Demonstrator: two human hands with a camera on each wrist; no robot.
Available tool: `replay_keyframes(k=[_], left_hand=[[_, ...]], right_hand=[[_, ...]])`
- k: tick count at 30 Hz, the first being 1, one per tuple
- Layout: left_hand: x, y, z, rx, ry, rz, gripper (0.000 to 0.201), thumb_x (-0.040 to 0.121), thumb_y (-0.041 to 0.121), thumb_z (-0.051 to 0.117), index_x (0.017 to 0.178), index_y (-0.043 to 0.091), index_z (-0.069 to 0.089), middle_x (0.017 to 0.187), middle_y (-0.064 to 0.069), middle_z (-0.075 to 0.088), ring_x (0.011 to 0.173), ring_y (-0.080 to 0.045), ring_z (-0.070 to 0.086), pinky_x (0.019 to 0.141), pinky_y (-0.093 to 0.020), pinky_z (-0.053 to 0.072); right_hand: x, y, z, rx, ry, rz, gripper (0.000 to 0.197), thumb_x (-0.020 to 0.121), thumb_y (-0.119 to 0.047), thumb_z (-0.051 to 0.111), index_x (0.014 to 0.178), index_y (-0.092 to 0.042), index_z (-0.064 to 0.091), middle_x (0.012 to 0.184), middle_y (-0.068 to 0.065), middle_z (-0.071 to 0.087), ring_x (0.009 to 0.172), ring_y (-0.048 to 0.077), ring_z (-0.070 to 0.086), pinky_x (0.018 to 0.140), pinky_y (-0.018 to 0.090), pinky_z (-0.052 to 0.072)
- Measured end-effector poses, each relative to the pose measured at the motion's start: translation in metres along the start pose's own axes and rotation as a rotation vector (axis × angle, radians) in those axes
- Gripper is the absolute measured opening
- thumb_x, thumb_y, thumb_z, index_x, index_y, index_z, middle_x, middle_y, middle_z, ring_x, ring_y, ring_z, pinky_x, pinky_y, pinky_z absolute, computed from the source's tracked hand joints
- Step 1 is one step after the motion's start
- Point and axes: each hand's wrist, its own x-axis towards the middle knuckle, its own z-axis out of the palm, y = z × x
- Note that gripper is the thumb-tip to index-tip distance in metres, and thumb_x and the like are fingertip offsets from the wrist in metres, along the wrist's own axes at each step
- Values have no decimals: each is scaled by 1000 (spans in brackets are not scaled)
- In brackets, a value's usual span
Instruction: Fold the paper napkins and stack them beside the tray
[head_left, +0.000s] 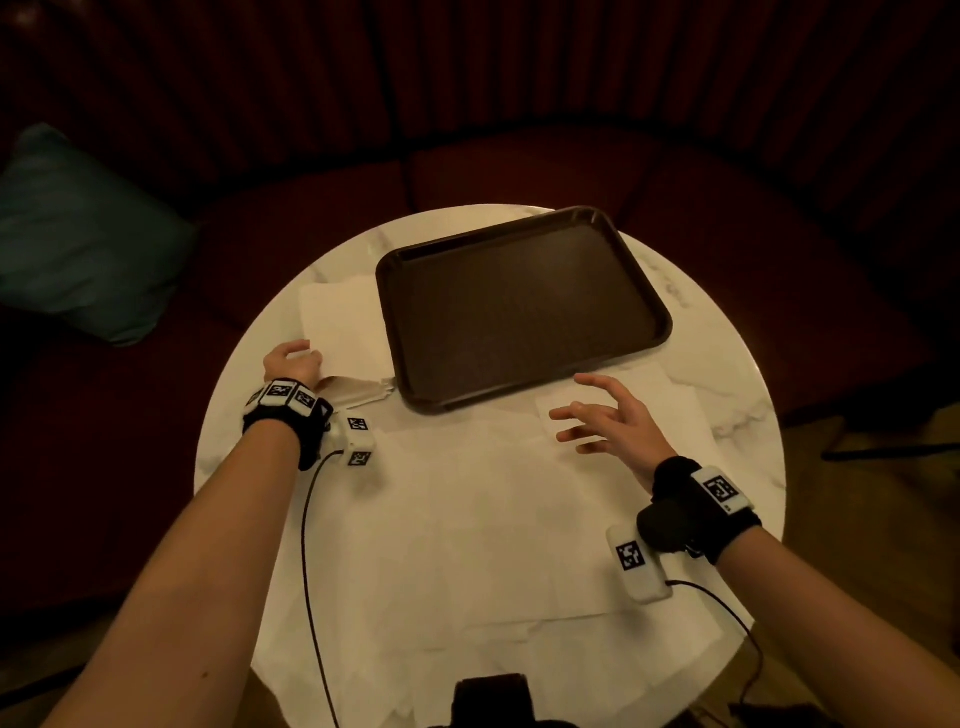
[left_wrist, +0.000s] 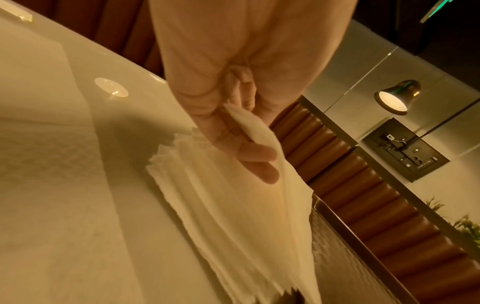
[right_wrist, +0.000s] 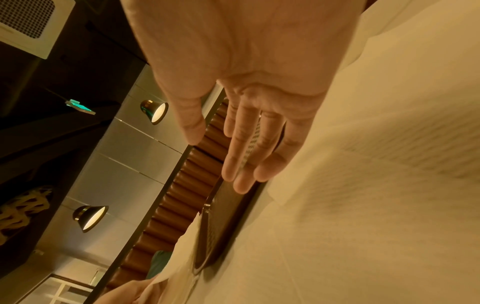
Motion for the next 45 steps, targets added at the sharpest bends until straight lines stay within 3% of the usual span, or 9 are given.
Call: replay_keyframes(k=[4,7,11,13,17,20,24,32,45], left_hand=[[-20,7,-2,95,45,43,31,88,13,61,119,18,63,123,-14,63,104,-31,62,89,-35,52],[-50,15,-5,337,96,152,36,93,18,57,127,5,54,131,-24,53,116,-39,54,93,-41,45],[-102,7,-6,871,93,587,43,93,28,58,126,4,46,128,-23,42,117,-41,43,92,-52,43],[-132,-10,3,923,-78,743,36,92,28,60,119,6,54,123,-19,48,111,-37,49,90,-48,45],[-186,-50,27,938,-435,699,40,92,38,59,120,10,57,124,-11,52,114,-28,51,95,-41,44],[-212,-65,50,1086,-491,813,55,91,48,56,134,16,46,136,-6,42,124,-26,41,100,-43,41],[-229,-63,80,1152,-558,939,57,90,53,55,137,22,44,138,-3,40,127,-22,37,101,-42,33],[-235,-49,101,1263,-506,899,54,83,57,62,124,23,51,125,-2,54,120,-23,45,101,-47,30],[-241,-58,76,1000,-267,994,16,93,34,59,105,26,66,106,8,70,104,-14,58,98,-35,25]], right_hand=[[-1,1,-5,-5,25,5,38,94,-28,58,131,-28,46,103,-1,75,89,21,72,81,36,56],[-3,1,-7,-9,29,0,33,95,-27,57,127,-27,49,103,1,75,89,22,72,81,35,56],[-5,11,-8,-133,17,2,23,93,-19,61,116,-20,60,98,4,75,81,21,72,73,33,54],[-7,22,-10,-297,13,6,18,88,-19,67,106,-23,65,95,4,73,76,19,69,67,30,53],[-27,43,-7,-705,-80,-24,18,83,-23,73,99,-27,66,97,-3,64,75,14,59,73,24,49],[-42,53,1,-901,-210,-54,26,81,-30,73,106,-27,65,104,-4,54,78,11,54,75,21,43],[-45,63,7,-1014,-298,-26,37,81,-31,71,115,-23,60,106,-4,42,86,11,46,77,20,35],[-41,64,3,-914,-247,-34,34,78,-30,76,109,-21,66,103,-2,48,83,12,47,77,20,36],[-42,73,-1,-805,-205,-73,30,77,-27,78,105,-21,67,100,-1,53,70,0,45,73,20,37]])
